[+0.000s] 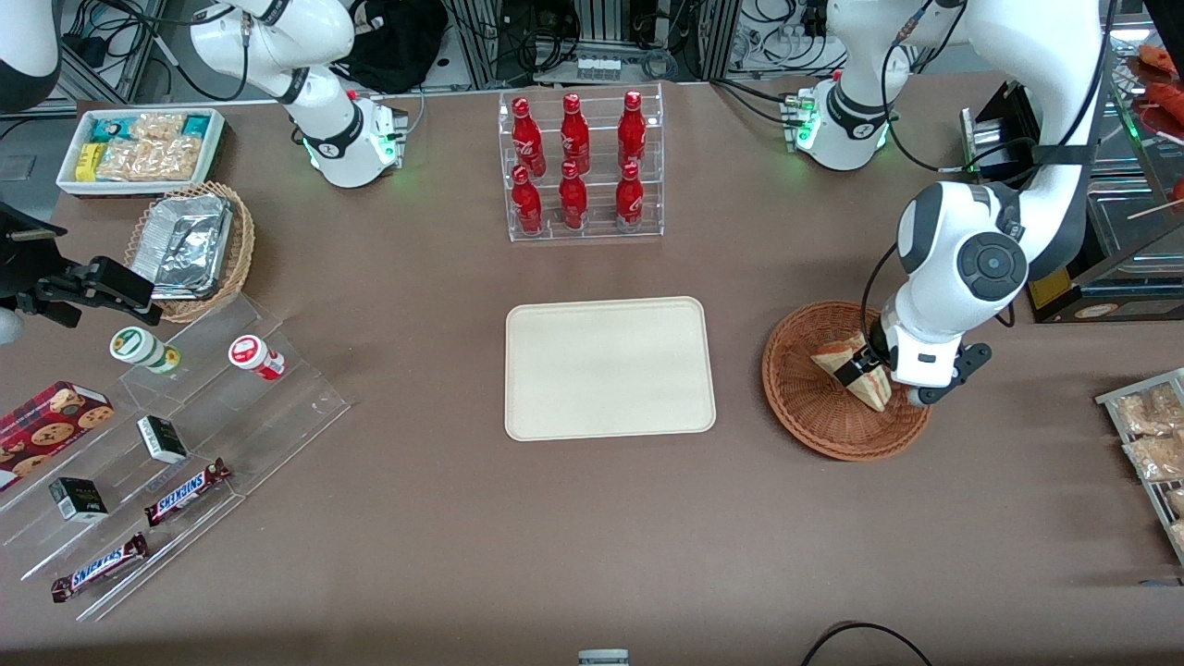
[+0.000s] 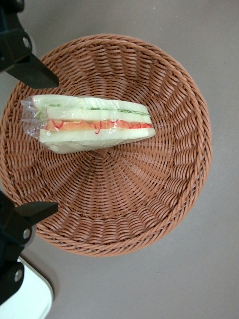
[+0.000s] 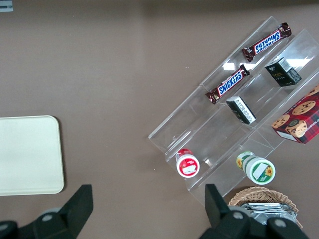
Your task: Place sandwich from basket to tray
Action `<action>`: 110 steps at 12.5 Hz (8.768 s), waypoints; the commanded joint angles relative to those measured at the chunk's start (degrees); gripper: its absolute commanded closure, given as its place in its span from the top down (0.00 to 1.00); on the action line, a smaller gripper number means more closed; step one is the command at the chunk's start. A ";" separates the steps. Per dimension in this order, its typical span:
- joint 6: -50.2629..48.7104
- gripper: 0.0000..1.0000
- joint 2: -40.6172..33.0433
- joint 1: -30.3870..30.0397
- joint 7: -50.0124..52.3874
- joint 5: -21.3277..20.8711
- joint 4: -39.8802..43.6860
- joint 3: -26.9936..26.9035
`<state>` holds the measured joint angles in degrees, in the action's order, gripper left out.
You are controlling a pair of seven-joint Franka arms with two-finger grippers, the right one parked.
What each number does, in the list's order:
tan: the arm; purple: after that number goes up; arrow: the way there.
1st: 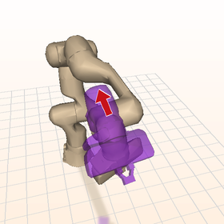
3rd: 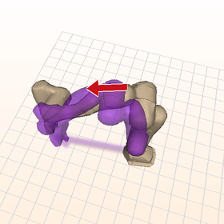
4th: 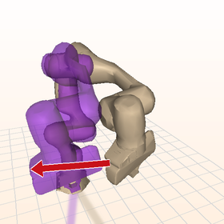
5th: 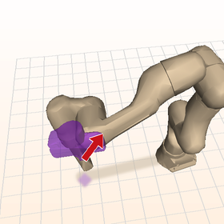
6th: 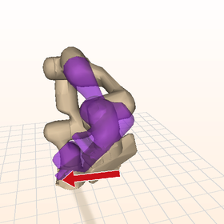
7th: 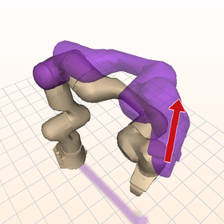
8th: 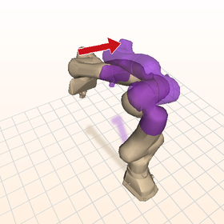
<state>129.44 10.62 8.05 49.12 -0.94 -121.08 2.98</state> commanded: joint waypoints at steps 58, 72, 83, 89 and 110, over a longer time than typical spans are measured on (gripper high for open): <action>-19.94 0.08 15.82 17.42 -9.22 2.09 27.38 4.49; -20.27 0.10 36.66 29.84 8.97 1.73 49.70 4.49; -24.24 0.72 36.23 31.42 8.89 2.00 49.71 4.67; -24.94 1.00 32.38 30.89 9.15 1.56 51.03 4.32; -39.27 1.00 -0.14 -3.73 -38.81 -0.02 27.76 3.17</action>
<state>89.88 16.76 6.18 14.18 -0.03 -86.70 5.39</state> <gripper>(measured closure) 0.000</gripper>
